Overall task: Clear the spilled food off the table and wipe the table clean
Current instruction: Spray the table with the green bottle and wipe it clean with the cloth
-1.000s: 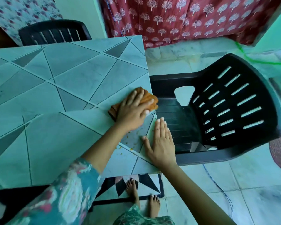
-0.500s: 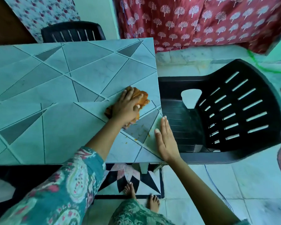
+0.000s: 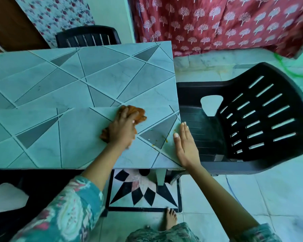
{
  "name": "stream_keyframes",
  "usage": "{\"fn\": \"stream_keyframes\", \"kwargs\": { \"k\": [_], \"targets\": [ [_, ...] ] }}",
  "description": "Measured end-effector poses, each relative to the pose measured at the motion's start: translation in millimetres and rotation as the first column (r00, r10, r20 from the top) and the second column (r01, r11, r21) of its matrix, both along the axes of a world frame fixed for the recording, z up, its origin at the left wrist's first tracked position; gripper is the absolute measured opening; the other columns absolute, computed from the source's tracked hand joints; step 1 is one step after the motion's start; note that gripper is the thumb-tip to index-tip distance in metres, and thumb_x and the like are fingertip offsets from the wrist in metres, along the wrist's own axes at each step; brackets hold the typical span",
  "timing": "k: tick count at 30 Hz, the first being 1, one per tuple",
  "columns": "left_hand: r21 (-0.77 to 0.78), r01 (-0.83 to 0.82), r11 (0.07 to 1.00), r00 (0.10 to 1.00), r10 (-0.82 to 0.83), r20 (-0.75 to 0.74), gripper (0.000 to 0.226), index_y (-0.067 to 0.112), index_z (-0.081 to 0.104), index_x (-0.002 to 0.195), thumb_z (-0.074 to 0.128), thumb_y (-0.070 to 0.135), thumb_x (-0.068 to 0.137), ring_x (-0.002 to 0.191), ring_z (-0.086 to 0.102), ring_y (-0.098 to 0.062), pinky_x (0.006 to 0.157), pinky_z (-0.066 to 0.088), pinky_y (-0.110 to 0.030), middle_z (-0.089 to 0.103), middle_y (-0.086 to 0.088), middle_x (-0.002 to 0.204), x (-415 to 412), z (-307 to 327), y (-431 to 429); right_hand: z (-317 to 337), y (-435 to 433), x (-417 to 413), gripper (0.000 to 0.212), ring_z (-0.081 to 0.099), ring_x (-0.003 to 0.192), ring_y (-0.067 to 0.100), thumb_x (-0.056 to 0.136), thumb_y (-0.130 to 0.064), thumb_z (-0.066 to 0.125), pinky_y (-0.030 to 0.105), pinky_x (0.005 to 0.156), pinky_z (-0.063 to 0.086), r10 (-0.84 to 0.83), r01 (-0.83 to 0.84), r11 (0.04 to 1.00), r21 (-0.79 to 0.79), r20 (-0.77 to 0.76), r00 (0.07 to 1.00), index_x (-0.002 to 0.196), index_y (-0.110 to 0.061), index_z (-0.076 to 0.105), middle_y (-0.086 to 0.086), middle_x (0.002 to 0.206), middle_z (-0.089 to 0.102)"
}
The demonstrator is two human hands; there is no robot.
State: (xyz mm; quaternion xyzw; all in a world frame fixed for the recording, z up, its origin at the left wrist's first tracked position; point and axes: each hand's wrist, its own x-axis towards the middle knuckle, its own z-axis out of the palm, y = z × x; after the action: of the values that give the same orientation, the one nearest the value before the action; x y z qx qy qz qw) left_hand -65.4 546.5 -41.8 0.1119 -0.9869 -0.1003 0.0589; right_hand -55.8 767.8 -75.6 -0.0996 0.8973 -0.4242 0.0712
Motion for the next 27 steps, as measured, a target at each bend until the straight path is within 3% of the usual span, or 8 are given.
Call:
{"fn": "stream_keyframes", "kwargs": {
  "k": [2, 4, 7, 9, 12, 16, 19, 27],
  "targets": [
    [0.339, 0.108, 0.935, 0.993, -0.088, -0.072, 0.043, 0.035, 0.059, 0.12, 0.049, 0.014, 0.085, 0.112, 0.056, -0.032, 0.085, 0.048, -0.041, 0.053, -0.004, 0.135, 8, 4, 24, 2, 0, 1, 0.076, 0.0, 0.144, 0.009, 0.089, -0.057, 0.007, 0.019, 0.114, -0.001, 0.002, -0.002, 1.0, 0.013, 0.012, 1.0, 0.149, -0.011, 0.008, 0.0, 0.158, 0.003],
    [0.845, 0.086, 0.528, 0.996, -0.016, -0.091, 0.038, 0.037, 0.059, 0.111, 0.045, 0.01, 0.087, 0.096, 0.064, -0.025, 0.086, 0.051, -0.038, 0.065, -0.001, 0.111, 11, 23, 27, 3, 0, 0, 0.071, 0.001, 0.144, 0.009, 0.091, -0.051, 0.013, 0.019, 0.114, -0.001, 0.008, -0.009, 1.0, 0.023, 0.017, 1.0, 0.149, -0.011, 0.01, 0.001, 0.158, 0.005],
    [0.992, -0.108, 0.063, 0.986, 0.133, 0.099, 0.035, 0.022, 0.055, 0.112, 0.038, -0.002, 0.094, 0.07, 0.065, -0.007, 0.062, 0.051, -0.016, 0.07, 0.003, 0.086, 12, 42, 4, 5, 3, -4, 0.066, 0.002, 0.144, 0.009, 0.096, -0.049, 0.017, 0.019, 0.113, -0.002, 0.017, -0.018, 0.998, 0.058, 0.01, 1.0, 0.149, -0.011, 0.011, 0.001, 0.158, 0.006],
    [0.966, -0.199, 0.165, 0.962, 0.223, 0.16, 0.031, 0.014, 0.056, 0.112, 0.036, -0.002, 0.095, 0.065, 0.063, -0.007, 0.055, 0.047, -0.013, 0.066, -0.002, 0.088, 13, 37, -21, 7, 5, -7, 0.058, 0.001, 0.145, 0.01, 0.101, -0.041, 0.022, 0.019, 0.113, -0.003, 0.028, -0.027, 0.995, 0.091, 0.0, 1.0, 0.149, -0.011, 0.012, 0.001, 0.158, 0.006],
    [0.872, -0.255, 0.418, 0.937, 0.331, 0.116, 0.032, 0.012, 0.055, 0.123, 0.043, 0.024, 0.095, 0.102, 0.059, -0.018, 0.083, 0.049, -0.027, 0.063, -0.004, 0.11, 11, 24, -45, 11, 8, -15, 0.057, -0.001, 0.145, 0.01, 0.101, -0.038, 0.022, 0.019, 0.112, -0.004, 0.088, -0.088, 0.982, 0.165, 0.007, 0.996, 0.15, -0.011, 0.01, 0.002, 0.158, 0.005],
    [0.337, 0.01, 0.941, 0.999, -0.022, 0.032, 0.067, 0.029, 0.02, 0.148, 0.048, 0.047, 0.09, 0.145, 0.011, -0.02, 0.115, 0.019, -0.042, 0.007, -0.003, 0.159, 25, 0, -13, 16, 13, -23, 0.057, -0.001, 0.145, 0.009, 0.101, -0.04, 0.021, 0.02, 0.113, -0.005, 0.156, -0.155, 0.95, 0.271, 0.019, 0.988, 0.15, -0.012, 0.01, 0.0, 0.158, 0.005],
    [0.067, -0.02, 0.998, 1.0, 0.02, 0.004, 0.064, 0.033, 0.025, 0.147, 0.049, 0.043, 0.089, 0.145, 0.01, -0.026, 0.113, 0.023, -0.046, 0.004, -0.005, 0.159, 14, -19, -1, 16, 20, -28, 0.057, 0.001, 0.144, 0.007, 0.1, -0.043, 0.019, 0.023, 0.117, -0.002, 0.194, -0.19, 0.938, 0.292, 0.013, 0.981, 0.149, -0.014, 0.013, -0.002, 0.157, 0.008],
    [0.099, 0.359, 0.928, 0.933, -0.358, -0.029, 0.055, 0.032, 0.039, 0.141, 0.043, 0.039, 0.087, 0.141, 0.024, -0.028, 0.11, 0.031, -0.041, 0.021, -0.005, 0.156, -19, -17, 81, 16, 31, -48, 0.055, 0.007, 0.144, 0.008, 0.1, -0.041, 0.019, 0.024, 0.117, 0.003, 0.214, -0.216, 0.955, 0.202, 0.032, 0.976, 0.148, -0.015, 0.022, 0.0, 0.156, 0.017]
  ]
}}
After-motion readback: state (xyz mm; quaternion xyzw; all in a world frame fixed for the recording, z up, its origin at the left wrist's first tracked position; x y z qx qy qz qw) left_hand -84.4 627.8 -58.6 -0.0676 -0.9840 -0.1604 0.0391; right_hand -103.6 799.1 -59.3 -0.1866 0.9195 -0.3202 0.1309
